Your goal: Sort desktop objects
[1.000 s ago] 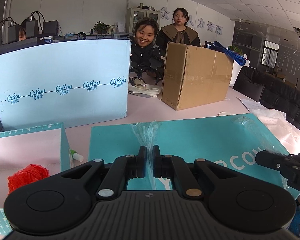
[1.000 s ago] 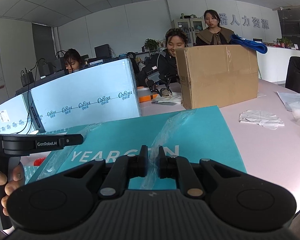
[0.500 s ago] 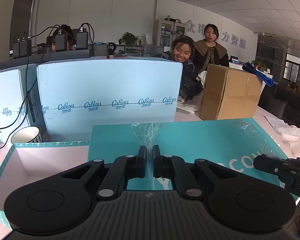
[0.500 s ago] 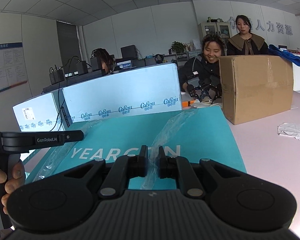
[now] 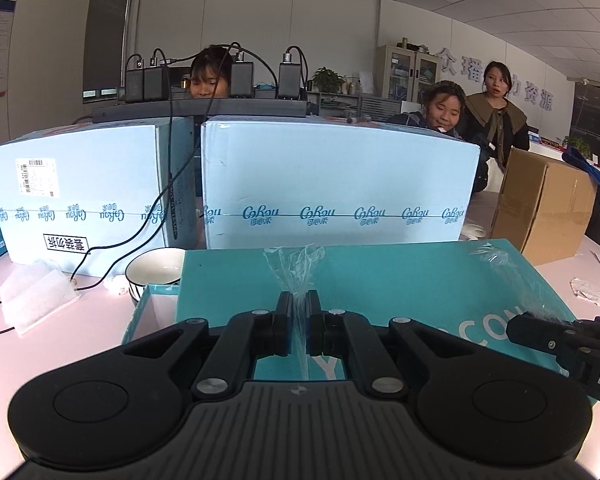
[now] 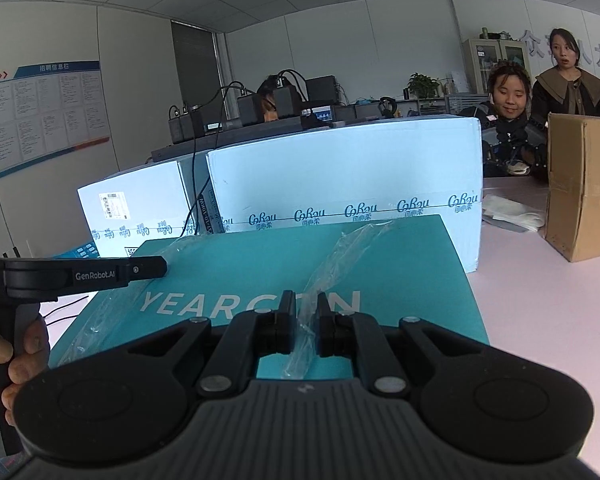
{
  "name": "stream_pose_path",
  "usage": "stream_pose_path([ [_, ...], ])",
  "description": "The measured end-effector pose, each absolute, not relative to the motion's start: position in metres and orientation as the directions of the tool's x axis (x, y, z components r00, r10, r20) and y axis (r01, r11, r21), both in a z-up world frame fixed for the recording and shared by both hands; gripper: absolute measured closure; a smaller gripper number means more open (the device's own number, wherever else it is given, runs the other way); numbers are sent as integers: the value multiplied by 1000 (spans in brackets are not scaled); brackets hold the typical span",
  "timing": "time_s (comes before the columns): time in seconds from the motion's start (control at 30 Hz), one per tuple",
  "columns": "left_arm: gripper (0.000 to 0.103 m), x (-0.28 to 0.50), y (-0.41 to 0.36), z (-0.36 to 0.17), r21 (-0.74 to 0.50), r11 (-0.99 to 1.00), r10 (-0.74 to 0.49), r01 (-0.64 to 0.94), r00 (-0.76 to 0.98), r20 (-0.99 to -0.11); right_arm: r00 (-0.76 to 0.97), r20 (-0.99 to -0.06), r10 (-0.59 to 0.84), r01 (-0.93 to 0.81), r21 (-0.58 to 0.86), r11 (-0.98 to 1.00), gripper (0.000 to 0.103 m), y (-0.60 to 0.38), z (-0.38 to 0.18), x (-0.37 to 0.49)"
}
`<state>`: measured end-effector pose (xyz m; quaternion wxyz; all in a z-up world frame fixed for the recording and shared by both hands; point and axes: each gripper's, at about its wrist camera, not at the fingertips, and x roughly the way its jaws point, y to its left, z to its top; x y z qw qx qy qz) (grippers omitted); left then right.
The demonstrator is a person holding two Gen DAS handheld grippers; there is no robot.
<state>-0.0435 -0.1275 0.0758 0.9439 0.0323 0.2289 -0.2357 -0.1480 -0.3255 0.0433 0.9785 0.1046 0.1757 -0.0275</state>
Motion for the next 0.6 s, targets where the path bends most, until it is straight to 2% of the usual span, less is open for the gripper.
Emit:
stream_pose_path([
  [0.6,99,1,-101,64,-29,922,-354,386,813,-462,925,-379,31,50,201,978,92,-296,44,-99],
])
